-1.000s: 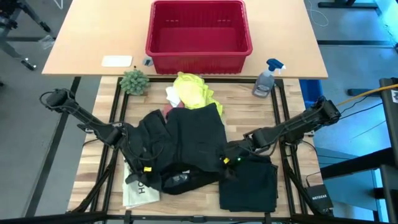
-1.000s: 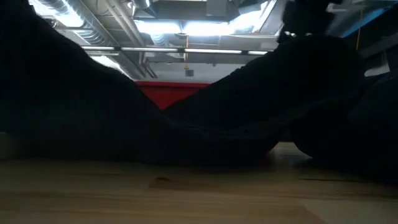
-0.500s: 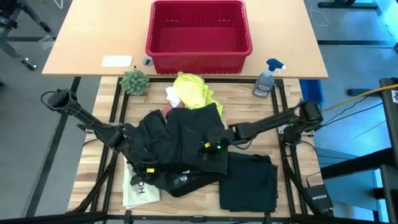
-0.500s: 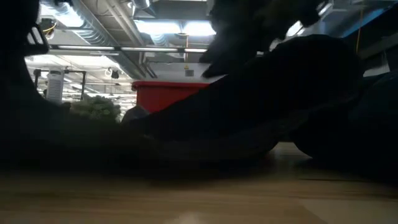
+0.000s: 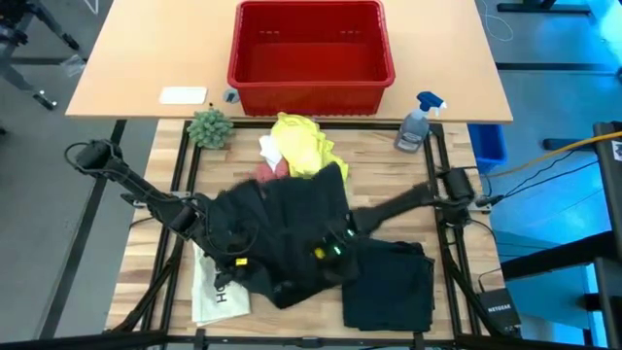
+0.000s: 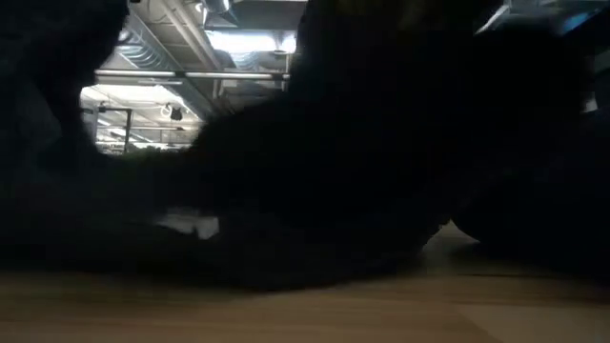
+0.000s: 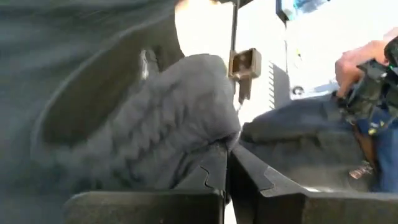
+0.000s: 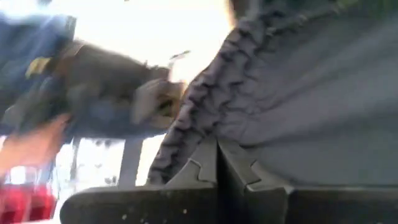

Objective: Fold laundry
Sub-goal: Fold the dark blue short

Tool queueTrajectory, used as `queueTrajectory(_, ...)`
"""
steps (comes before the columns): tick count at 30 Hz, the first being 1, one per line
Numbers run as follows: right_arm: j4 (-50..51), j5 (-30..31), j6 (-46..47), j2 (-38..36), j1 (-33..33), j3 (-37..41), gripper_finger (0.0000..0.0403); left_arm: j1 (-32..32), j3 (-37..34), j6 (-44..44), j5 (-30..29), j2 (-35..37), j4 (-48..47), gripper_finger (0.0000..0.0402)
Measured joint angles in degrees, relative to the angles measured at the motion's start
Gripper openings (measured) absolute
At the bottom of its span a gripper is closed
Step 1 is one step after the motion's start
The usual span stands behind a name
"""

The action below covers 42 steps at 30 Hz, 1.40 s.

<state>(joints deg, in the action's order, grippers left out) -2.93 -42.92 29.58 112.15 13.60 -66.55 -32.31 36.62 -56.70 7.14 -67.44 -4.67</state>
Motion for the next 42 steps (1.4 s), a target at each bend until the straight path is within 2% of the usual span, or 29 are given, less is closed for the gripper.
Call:
queueTrajectory(4, -1.16, -1.12, -1.55, -3.16, 3.98, -0.43, 0.0000, -1.63, 0.01, -1.83, 3.94, -0.01, -1.59, 0.0000)
queueTrajectory(6, 0.74, 1.89, -1.24, -3.08, 5.04, -0.24, 0.0000, -2.29, 0.00, -3.05, 4.15, -0.02, -3.26, 0.0000)
queueTrajectory(12, 6.98, 26.30, 5.46, -3.08, 5.15, -0.25, 0.0000, -3.54, 0.00, -8.90, 4.20, -0.02, -2.67, 0.0012)
queueTrajectory(15, 7.61, 36.15, 10.56, -3.82, 4.02, -0.19, 0.0000, -5.61, 0.64, -10.84, 3.77, 0.13, 0.20, 0.0015)
queueTrajectory(18, 8.69, 44.90, 14.39, -5.54, 4.06, -0.21, 0.0000, -8.51, 3.43, -10.61, -0.68, 0.20, -0.95, 0.0010)
queueTrajectory(20, 8.55, 48.66, 15.00, -6.53, 4.20, -0.21, 0.0001, -10.69, 5.03, -10.84, -4.71, 0.25, -3.75, 0.0005)
queueTrajectory(22, 5.63, 48.41, 12.72, -7.25, 4.86, -0.21, 0.0007, -13.24, 5.77, -11.86, -9.65, 0.25, -5.70, 0.0002)
queueTrajectory(25, -1.74, 42.99, 8.41, -7.69, 5.49, -0.56, 0.0045, -16.49, 5.82, -13.66, -15.36, -0.03, -5.69, 0.0007)
queueTrajectory(28, -5.34, 39.15, 6.16, -7.67, 6.58, -1.81, 0.0111, -18.47, 5.84, -13.91, -16.46, -1.76, -5.47, 0.0027)
queueTrajectory(32, -7.26, 38.74, 4.37, -7.69, 7.38, -3.07, 0.0203, -18.75, 5.84, -14.41, -16.74, -4.89, -1.42, 0.0066)
queueTrajectory(34, -7.07, 37.69, 4.57, -7.67, 7.36, -3.48, 0.0235, -18.98, 5.84, -13.37, -16.79, -6.69, 2.37, 0.0088)
queueTrajectory(37, -6.45, 36.67, 6.22, -7.67, 7.91, -3.62, 0.0257, -19.78, 5.86, -13.99, -15.47, -8.45, 4.55, 0.0116)
queueTrajectory(40, -5.22, 36.04, 7.81, -7.65, 8.62, -3.58, 0.0259, -20.08, 5.86, -19.33, -12.66, -8.58, 0.12, 0.0130)
queueTrajectory(41, -5.38, 36.38, 8.11, -7.65, 8.96, -3.58, 0.0257, -20.42, 5.86, -21.41, -13.37, -8.57, -1.73, 0.0130)
queueTrajectory(42, -5.38, 37.37, 8.52, -7.65, 9.42, -3.60, 0.0253, -21.21, 5.83, -23.00, -16.61, -8.57, -3.34, 0.0128)
